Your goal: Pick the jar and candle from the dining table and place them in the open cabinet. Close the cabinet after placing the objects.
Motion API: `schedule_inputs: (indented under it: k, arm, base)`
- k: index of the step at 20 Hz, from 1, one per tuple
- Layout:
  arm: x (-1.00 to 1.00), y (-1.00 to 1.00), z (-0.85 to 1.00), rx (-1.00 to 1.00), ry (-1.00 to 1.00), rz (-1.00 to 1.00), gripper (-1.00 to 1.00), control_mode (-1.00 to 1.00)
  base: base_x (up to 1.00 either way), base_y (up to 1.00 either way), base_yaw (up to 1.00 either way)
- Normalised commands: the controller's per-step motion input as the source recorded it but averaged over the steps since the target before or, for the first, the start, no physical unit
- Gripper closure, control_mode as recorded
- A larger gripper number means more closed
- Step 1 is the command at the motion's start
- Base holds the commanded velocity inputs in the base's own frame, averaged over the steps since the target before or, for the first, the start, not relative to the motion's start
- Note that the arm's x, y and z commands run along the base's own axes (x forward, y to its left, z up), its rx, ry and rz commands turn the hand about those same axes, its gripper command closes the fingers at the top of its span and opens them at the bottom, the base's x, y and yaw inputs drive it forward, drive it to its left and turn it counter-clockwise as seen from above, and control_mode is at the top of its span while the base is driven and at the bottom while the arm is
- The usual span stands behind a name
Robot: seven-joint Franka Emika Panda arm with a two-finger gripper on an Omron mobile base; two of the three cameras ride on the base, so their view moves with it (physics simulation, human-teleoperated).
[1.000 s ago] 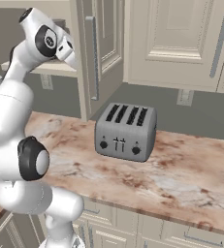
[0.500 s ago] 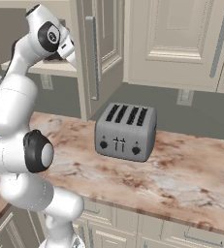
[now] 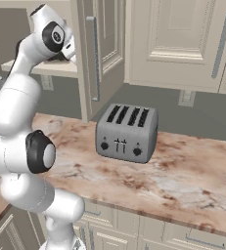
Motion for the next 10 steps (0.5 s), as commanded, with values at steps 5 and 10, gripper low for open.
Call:
schedule_inputs:
  k: [5, 10]
  arm:
    - [0.14, -0.07, 0.00, 0.00, 0.00, 0.00, 1.00, -1.00]
    - [0.29, -0.01, -0.04, 0.00, 0.01, 0.00, 1.00, -1.00]
  base:
    - [0.00, 0.00, 0.00]
    - [0.00, 0.00, 0.00]
